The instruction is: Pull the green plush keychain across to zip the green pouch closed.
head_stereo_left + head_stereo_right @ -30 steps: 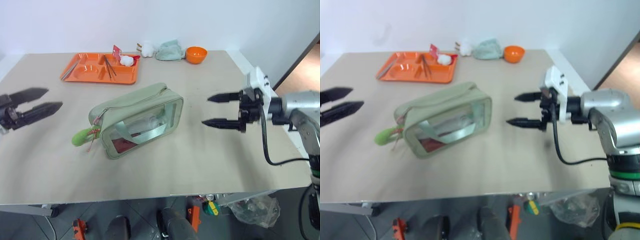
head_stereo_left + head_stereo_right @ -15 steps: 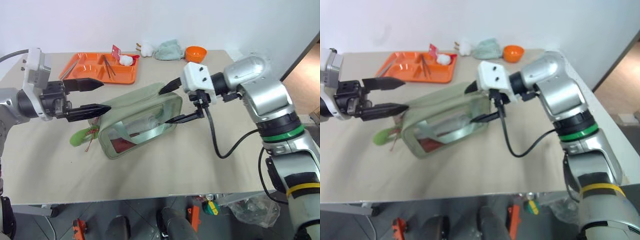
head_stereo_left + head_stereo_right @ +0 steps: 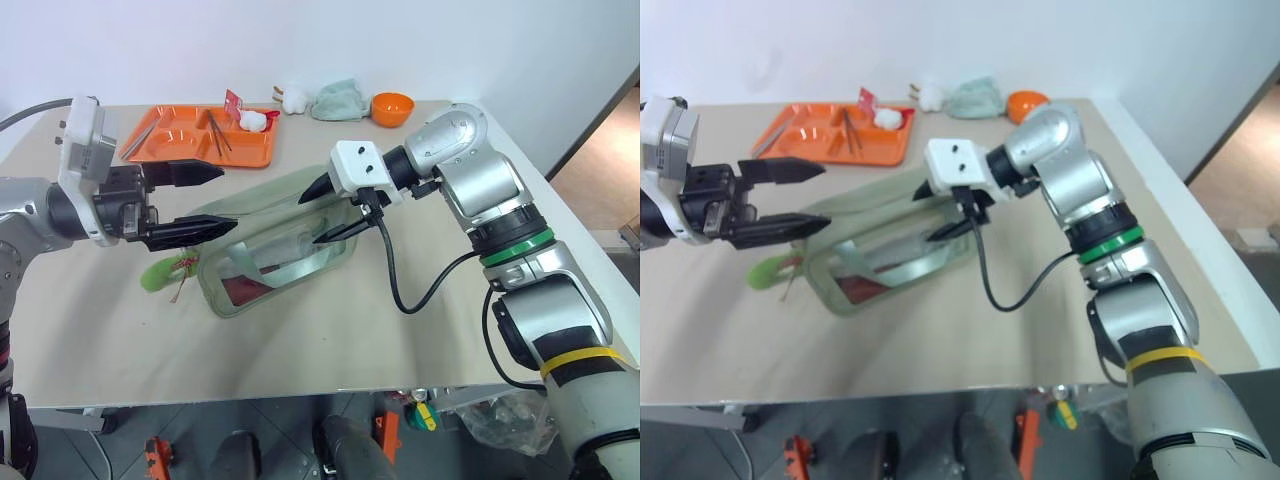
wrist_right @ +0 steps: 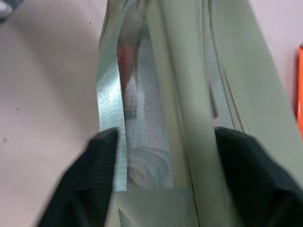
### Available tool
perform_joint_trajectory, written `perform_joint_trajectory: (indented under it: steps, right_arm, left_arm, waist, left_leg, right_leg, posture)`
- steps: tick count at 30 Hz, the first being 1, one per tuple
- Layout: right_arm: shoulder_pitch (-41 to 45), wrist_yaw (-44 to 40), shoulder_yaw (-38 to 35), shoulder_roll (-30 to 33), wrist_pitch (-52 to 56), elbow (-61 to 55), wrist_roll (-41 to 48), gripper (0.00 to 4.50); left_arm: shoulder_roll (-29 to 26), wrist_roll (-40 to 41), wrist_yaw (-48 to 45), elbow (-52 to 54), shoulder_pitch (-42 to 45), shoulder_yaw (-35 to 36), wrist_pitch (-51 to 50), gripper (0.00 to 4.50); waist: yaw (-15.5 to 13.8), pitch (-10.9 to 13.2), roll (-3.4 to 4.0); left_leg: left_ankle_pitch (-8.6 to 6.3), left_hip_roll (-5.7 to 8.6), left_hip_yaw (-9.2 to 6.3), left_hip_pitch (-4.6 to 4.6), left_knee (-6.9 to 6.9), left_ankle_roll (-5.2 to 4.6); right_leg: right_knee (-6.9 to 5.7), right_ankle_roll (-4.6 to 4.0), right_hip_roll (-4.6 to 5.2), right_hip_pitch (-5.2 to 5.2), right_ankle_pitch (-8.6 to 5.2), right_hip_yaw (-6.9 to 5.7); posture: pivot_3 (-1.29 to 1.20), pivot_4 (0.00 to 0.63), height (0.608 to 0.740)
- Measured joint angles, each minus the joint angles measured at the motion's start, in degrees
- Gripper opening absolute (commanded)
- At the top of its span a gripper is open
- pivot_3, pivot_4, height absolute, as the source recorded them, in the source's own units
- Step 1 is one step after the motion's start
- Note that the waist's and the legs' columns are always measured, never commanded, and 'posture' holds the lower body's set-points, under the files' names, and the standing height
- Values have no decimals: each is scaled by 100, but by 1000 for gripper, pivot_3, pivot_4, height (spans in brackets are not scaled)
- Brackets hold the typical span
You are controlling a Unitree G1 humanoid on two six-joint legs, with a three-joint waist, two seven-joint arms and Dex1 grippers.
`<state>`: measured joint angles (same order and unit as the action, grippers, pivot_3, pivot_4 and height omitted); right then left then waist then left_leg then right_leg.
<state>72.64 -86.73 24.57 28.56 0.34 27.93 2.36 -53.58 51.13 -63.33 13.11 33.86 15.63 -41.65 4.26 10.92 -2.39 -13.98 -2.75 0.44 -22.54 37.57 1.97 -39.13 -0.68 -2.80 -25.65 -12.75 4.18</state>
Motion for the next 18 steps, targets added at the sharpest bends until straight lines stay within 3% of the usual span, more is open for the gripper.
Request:
perform_joint_trajectory:
  steps: [5, 6, 18]
  right_arm:
    - [14, -62, 7, -33, -163, 185, -144, 187]
    - [14, -68, 8, -33, -176, 192, -155, 31]
    - [12, -11, -11, -2, -110, 306, -259, 31]
  left_arm:
    - [55, 73, 140, 24, -84, 25, -1, 4500]
    - [61, 79, 168, 24, -91, 34, -1, 4500]
    - [88, 62, 288, 26, -288, 110, 52, 4500]
  waist:
    - [2, 0, 0]
    - [2, 0, 0]
    - [-6, 0, 0]
  left_leg:
    - [1, 0, -1, 0, 0, 1]
    - [1, 0, -3, 0, 0, 2]
    - [10, 7, -18, 6, 2, 16]
  right_leg:
    - [-1, -1, 2, 0, 0, 0]
    - [-1, -1, 2, 0, 0, -1]
    - [-1, -1, 3, 15, 1, -13]
  posture:
    - [0, 150, 740]
    - [0, 150, 740]
    - [0, 150, 740]
